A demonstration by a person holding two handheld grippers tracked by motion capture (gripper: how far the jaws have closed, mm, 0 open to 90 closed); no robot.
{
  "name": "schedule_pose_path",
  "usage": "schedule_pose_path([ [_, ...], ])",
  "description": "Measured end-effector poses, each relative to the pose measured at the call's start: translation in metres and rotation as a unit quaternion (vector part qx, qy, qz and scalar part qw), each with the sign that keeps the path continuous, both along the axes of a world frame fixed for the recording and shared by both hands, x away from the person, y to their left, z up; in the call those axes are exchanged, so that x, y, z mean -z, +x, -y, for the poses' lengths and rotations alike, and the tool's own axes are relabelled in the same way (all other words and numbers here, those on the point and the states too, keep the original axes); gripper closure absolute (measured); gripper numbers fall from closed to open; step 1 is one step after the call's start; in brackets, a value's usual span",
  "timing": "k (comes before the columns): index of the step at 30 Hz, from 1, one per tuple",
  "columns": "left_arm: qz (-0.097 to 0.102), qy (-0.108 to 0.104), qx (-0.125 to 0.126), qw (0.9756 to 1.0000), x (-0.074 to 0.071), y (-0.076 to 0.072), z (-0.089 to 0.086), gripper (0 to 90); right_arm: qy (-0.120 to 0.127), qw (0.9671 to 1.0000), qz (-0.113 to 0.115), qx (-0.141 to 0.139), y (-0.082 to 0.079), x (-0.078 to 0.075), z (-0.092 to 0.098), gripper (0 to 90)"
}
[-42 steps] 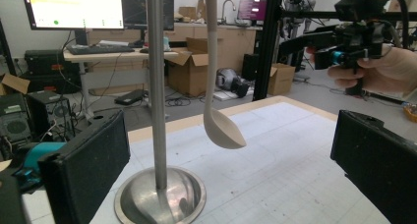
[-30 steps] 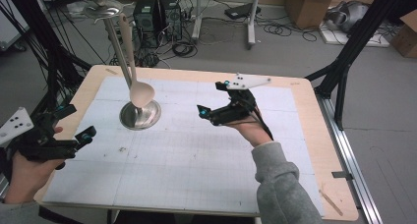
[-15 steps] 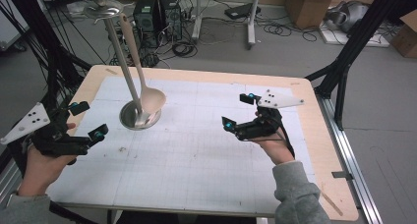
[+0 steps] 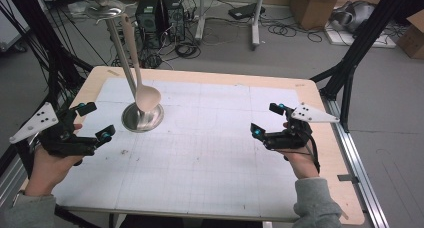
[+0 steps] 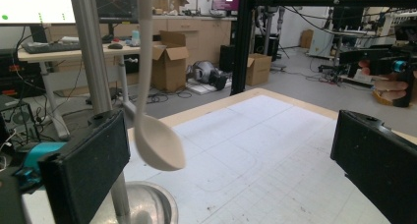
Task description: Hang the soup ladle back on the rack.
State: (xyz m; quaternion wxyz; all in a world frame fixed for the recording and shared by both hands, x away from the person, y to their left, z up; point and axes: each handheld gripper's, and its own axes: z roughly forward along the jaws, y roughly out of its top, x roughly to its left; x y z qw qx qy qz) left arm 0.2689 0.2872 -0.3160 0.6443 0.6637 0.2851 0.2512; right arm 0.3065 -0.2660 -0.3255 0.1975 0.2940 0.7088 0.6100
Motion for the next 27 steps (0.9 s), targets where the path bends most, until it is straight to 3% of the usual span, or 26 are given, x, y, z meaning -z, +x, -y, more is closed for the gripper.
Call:
schedule_pose_path([
  [8, 0.000, -0.008, -0.002, 1.0000, 0.000, 0.003, -0.002, 1.8, -0.021, 0.9998, -0.005, -0.002, -0.008, 0.006, 0.017, 0.0],
  [17, 0.009, -0.008, -0.006, 0.9999, 0.000, 0.003, -0.005, 1.9, -0.014, 0.9999, 0.001, -0.004, -0.017, 0.013, 0.043, 0.0],
  [21, 0.007, 0.000, -0.010, 0.9999, 0.003, 0.004, -0.007, 1.9, -0.002, 1.0000, -0.006, 0.004, -0.019, 0.021, 0.059, 0.0],
  [27, 0.003, -0.008, -0.021, 0.9997, 0.008, 0.007, -0.015, 1.9, -0.002, 0.9997, -0.016, 0.018, -0.023, 0.029, 0.079, 0.0],
])
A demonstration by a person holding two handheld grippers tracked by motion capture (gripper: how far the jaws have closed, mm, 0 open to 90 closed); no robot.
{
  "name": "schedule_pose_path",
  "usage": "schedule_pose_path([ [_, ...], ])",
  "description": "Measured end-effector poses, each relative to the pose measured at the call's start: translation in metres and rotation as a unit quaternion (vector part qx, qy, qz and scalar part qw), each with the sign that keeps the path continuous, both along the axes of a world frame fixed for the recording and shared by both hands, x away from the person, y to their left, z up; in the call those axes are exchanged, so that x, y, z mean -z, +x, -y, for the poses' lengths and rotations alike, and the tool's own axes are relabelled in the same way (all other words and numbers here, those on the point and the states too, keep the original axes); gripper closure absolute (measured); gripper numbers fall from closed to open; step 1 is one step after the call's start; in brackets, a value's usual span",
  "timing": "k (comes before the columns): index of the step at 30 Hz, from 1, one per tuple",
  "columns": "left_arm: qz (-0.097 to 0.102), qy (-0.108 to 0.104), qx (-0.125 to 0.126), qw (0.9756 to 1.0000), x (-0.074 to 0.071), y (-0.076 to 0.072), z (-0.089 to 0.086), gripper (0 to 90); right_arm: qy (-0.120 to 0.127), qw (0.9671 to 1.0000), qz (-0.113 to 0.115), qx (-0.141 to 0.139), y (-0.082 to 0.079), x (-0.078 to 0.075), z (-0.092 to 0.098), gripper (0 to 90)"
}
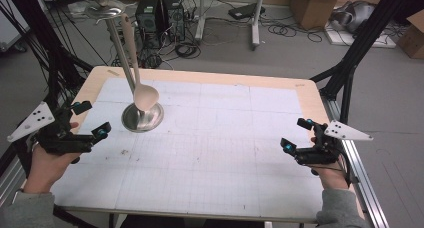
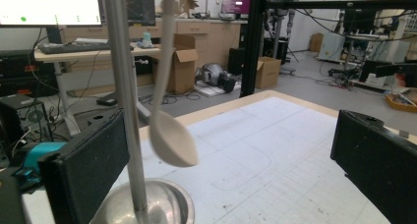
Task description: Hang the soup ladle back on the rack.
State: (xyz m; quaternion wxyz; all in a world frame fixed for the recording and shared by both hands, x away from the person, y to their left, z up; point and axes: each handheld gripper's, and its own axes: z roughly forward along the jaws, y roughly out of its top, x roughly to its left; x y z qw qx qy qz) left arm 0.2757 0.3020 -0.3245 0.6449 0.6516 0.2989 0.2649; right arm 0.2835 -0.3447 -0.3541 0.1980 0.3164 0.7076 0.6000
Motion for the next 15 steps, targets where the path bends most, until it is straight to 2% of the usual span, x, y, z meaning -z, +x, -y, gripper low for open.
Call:
schedule_pose_path([
  [5, 0.004, -0.004, -0.006, 1.0000, 0.003, 0.001, -0.006, 1.9, 0.004, 0.9999, -0.009, 0.010, -0.003, 0.006, 0.014, 0.0],
  [9, -0.005, 0.009, -0.022, 0.9997, 0.012, 0.004, -0.016, 1.9, -0.002, 0.9997, -0.016, 0.017, -0.006, 0.008, 0.024, 0.0],
  [15, -0.008, -0.017, -0.045, 0.9988, 0.019, 0.004, -0.038, 1.8, 0.007, 0.9995, -0.014, 0.028, -0.013, 0.009, 0.046, 0.0],
])
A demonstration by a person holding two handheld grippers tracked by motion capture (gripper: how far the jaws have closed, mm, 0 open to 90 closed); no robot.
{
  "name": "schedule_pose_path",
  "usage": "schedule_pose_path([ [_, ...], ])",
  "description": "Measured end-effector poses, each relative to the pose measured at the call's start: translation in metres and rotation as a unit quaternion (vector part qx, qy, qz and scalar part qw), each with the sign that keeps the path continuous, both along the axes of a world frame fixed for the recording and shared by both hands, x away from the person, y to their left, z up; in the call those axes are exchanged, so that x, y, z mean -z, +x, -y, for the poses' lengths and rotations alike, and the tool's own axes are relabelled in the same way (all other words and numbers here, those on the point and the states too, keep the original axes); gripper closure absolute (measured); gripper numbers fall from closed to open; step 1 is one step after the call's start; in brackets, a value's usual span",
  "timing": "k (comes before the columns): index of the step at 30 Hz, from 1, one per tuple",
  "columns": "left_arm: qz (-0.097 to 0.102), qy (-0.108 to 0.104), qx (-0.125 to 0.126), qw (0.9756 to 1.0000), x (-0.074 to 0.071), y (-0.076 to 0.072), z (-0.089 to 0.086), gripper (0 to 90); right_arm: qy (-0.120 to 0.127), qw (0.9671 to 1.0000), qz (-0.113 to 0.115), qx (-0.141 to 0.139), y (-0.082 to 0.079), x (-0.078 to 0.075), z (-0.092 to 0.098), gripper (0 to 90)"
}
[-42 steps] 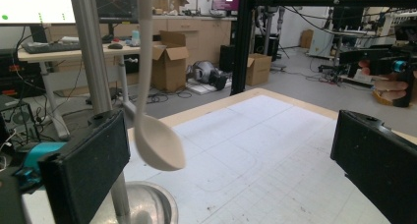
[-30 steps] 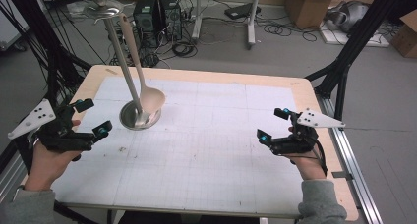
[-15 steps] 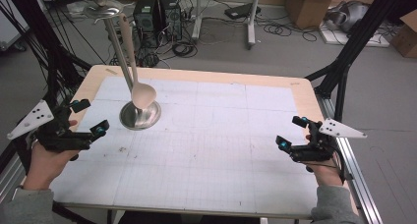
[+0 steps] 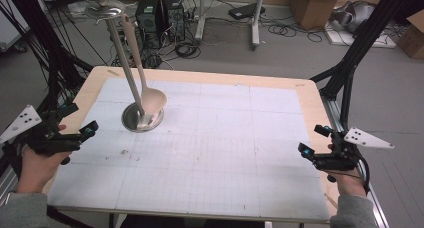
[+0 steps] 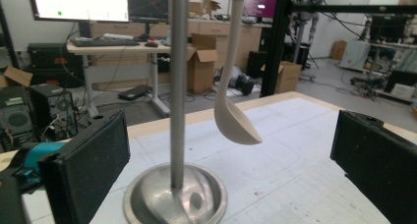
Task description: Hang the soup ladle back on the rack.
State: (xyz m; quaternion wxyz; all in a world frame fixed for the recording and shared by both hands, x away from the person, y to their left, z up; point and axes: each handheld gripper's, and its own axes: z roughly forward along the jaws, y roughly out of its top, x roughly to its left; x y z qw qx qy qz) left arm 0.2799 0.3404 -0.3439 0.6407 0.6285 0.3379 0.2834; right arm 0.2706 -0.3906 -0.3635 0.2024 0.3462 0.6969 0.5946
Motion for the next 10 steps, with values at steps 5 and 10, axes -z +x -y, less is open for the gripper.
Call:
schedule_pose_path([
  [5, -0.002, -0.007, -0.015, 0.9999, 0.002, -0.001, -0.009, 1.9, 0.012, 0.9999, 0.002, 0.007, -0.004, 0.003, 0.014, 0.0],
  [10, -0.003, -0.005, -0.011, 0.9999, 0.004, -0.001, -0.009, 1.9, 0.022, 0.9998, 0.000, 0.001, -0.003, 0.007, 0.015, 0.0],
])
